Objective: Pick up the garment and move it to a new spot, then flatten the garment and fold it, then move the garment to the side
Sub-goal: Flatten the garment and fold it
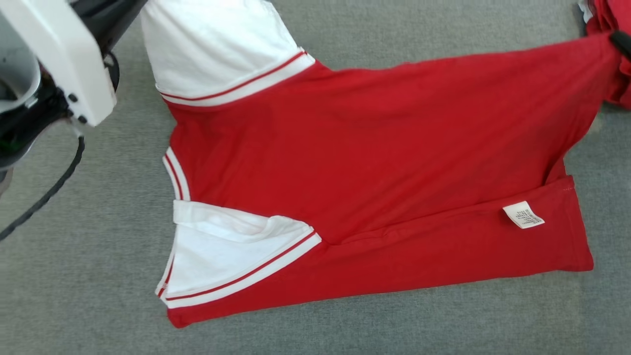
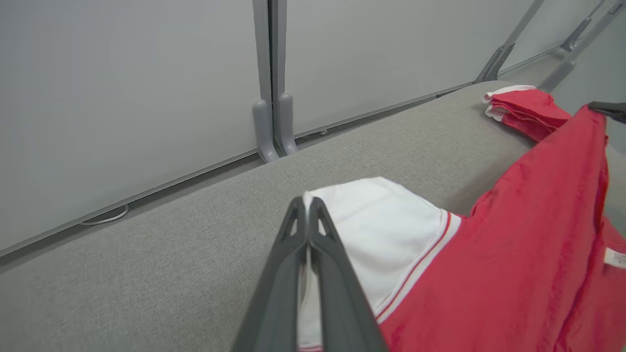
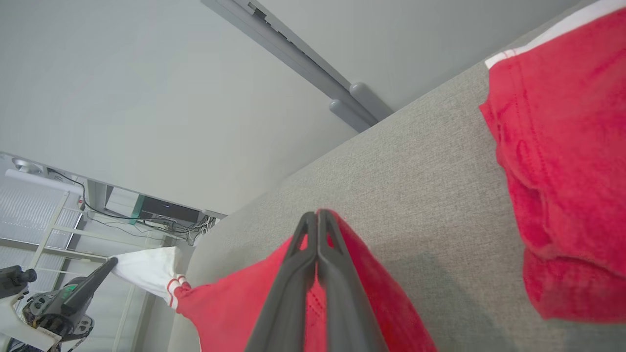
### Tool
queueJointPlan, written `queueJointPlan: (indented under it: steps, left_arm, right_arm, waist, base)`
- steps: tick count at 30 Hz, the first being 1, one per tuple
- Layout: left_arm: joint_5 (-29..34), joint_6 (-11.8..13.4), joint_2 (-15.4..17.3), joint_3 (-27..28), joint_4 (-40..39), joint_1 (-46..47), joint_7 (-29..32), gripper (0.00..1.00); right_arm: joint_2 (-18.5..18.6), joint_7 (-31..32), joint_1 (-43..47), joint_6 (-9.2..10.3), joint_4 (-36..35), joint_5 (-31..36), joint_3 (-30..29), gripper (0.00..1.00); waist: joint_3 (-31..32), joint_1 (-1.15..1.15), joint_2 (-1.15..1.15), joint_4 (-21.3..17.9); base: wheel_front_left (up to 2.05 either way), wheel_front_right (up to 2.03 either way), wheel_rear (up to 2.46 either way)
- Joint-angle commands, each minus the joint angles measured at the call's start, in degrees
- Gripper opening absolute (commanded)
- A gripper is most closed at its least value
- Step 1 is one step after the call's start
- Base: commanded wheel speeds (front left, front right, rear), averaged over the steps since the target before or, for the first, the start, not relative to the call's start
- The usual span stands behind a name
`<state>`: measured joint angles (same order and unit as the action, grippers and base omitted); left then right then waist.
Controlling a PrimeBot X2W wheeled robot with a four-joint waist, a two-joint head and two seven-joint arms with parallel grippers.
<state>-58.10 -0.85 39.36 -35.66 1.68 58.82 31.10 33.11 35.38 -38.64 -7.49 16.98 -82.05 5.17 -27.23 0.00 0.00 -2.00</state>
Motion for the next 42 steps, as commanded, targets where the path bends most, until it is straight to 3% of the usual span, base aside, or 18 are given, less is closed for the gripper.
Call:
queueJointPlan:
  steps: [1,14,26,37,38,39,40,41,42]
  left_arm:
    - [-1.8,0.8,1.0,1.4,-2.0,-2.3,-0.7,0.0]
    - [-15.4,7.5,7.7,8.9,-22.4,-26.2,-5.7,0.0]
    - [-16.6,10.4,11.6,8.2,-31.0,-47.3,-12.1,0.0]
    - [-10.4,8.5,4.6,0.8,-20.6,-50.4,-16.6,0.0]
    - [-9.9,8.4,3.8,0.3,-19.3,-50.2,-17.0,0.04]
    - [-9.4,8.6,3.1,0.0,-18.2,-50.1,-17.7,0.39]
    - [-9.0,8.8,2.3,-0.2,-17.3,-50.2,-18.4,0.85]
    - [-8.4,9.0,1.7,-0.2,-16.5,-50.3,-19.3,1.0]
    - [-7.7,9.5,1.0,-0.1,-15.7,-50.6,-20.6,1.0]
  right_arm:
    - [1.0,0.2,2.2,0.01,-1.2,-0.5,-0.8,0.0]
    - [5.0,-1.3,20.5,0.01,-10.1,-1.4,-6.1,0.0]
    - [4.6,-2.1,33.5,0.01,-12.9,-1.0,-9.8,0.0]
    - [0.8,-1.6,35.1,0.01,-9.1,3.4,-6.5,0.0]
    - [0.5,-1.6,34.9,0.01,-8.7,3.8,-6.3,0.0]
    - [0.1,-1.9,34.8,0.01,-8.4,4.2,-6.3,0.18]
    - [-0.3,-2.4,34.8,0.01,-8.1,4.3,-6.6,0.48]
    - [-0.6,-3.1,34.9,0.01,-7.8,4.7,-7.0,1.0]
    - [-0.9,-4.2,35.2,0.01,-7.8,5.1,-7.6,1.0]
  waist:
    - [1.6,0.0,0.0,1.3]
    - [5.7,0.0,0.0,5.0]
    - [6.1,0.0,0.0,6.3]
    - [5.8,0.0,0.0,7.1]
    - [6.0,0.0,0.0,7.1]
    - [6.3,0.0,0.0,7.0]
    - [6.6,0.0,0.0,6.9]
    - [7.0,0.0,0.0,6.8]
    - [7.4,0.0,0.0,6.7]
  base:
    - [0.0,0.0,0.0]
    - [0.0,0.0,0.0]
    - [0.0,0.0,0.0]
    - [0.0,0.0,0.0]
    - [0.0,0.0,0.0]
    - [0.0,0.0,0.0]
    - [0.0,0.0,0.0]
    - [0.0,0.0,0.0]
    - [0.0,0.0,0.0]
